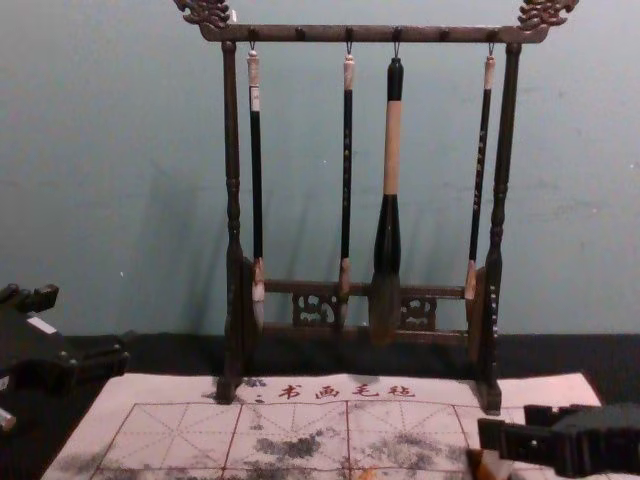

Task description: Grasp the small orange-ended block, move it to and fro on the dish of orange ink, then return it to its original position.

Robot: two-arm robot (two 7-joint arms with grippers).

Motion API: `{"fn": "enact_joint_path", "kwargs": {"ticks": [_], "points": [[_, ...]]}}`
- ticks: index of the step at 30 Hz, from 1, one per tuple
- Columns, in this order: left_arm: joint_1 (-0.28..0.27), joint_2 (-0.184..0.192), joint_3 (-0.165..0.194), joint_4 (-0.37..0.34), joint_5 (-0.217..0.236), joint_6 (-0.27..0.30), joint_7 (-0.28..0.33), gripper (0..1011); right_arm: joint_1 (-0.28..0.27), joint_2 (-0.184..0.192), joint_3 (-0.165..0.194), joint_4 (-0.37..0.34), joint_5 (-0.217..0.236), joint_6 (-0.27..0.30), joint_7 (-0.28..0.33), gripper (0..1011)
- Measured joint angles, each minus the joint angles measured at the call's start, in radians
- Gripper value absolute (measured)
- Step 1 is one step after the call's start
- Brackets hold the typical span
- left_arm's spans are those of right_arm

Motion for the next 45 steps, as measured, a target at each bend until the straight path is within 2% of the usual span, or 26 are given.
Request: {"fn": "enact_joint_path", "kwargs": {"ticks": [1, 4, 5, 7, 8, 15, 24, 30, 31, 35, 37, 38, 41, 43, 45], "points": [[0.000, 0.000, 0.000, 0.000, 0.000, 0.000, 0.000, 1001, 0.000, 0.000, 0.000, 0.000, 0.000, 0.000, 0.000, 629], [0.000, 0.000, 0.000, 0.000, 0.000, 0.000, 0.000, 1001, 0.000, 0.000, 0.000, 0.000, 0.001, 0.000, 0.000, 687], [0.000, 0.000, 0.000, 0.000, 0.000, 0.000, 0.000, 1001, 0.000, 0.000, 0.000, 0.000, 0.001, 0.000, 0.000, 754], [0.000, 0.000, 0.000, 0.000, 0.000, 0.000, 0.000, 1001, 0.000, 0.000, 0.000, 0.000, 0.001, 0.001, 0.000, 791], [0.000, 0.000, 0.000, 0.000, 0.000, 0.000, 0.000, 1001, 0.000, 0.000, 0.000, 0.000, 0.001, 0.001, 0.000, 846], [0.000, 0.000, 0.000, 0.000, 0.000, 0.000, 0.000, 1001, 0.000, 0.000, 0.000, 0.000, 0.001, 0.001, 0.000, 1002], [0.000, 0.000, 0.000, 0.000, 0.000, 0.000, 0.000, 1001, -0.002, 0.000, 0.001, -0.001, 0.001, -0.003, 0.002, 1000], [0.000, 0.000, 0.000, 0.000, 0.000, 0.000, 0.000, 1001, -0.031, -0.008, 0.036, -0.030, -0.009, -0.117, 0.003, 1000], [0.000, 0.000, 0.000, 0.000, 0.000, 0.000, 0.000, 1001, -0.042, -0.015, 0.046, -0.036, -0.021, -0.154, -0.007, 1000], [0.000, 0.000, 0.000, 0.000, 0.000, 0.000, 0.000, 1001, -0.064, -0.040, 0.074, -0.036, -0.068, -0.239, -0.059, 1000], [0.000, 0.000, 0.000, 0.000, 0.000, 0.000, 0.000, 1001, -0.069, -0.050, 0.080, -0.027, -0.093, -0.260, -0.085, 1000], [0.000, 0.000, 0.000, 0.000, 0.000, 0.000, 0.000, 1001, -0.073, -0.057, 0.084, -0.017, -0.119, -0.276, -0.110, 1000], [0.000, 0.000, 0.000, 0.000, 0.000, 0.000, 0.000, 1001, -0.078, -0.065, 0.086, 0.001, -0.157, -0.292, -0.140, 1000], [0.000, 0.000, 0.000, 0.000, 0.000, 0.000, 0.000, 1001, -0.081, -0.071, 0.086, 0.029, -0.202, -0.312, -0.166, 1000], [0.000, 0.000, 0.000, 0.000, 0.000, 0.000, 0.000, 1001, -0.082, -0.075, 0.084, 0.044, -0.222, -0.320, -0.175, 1000]]}}
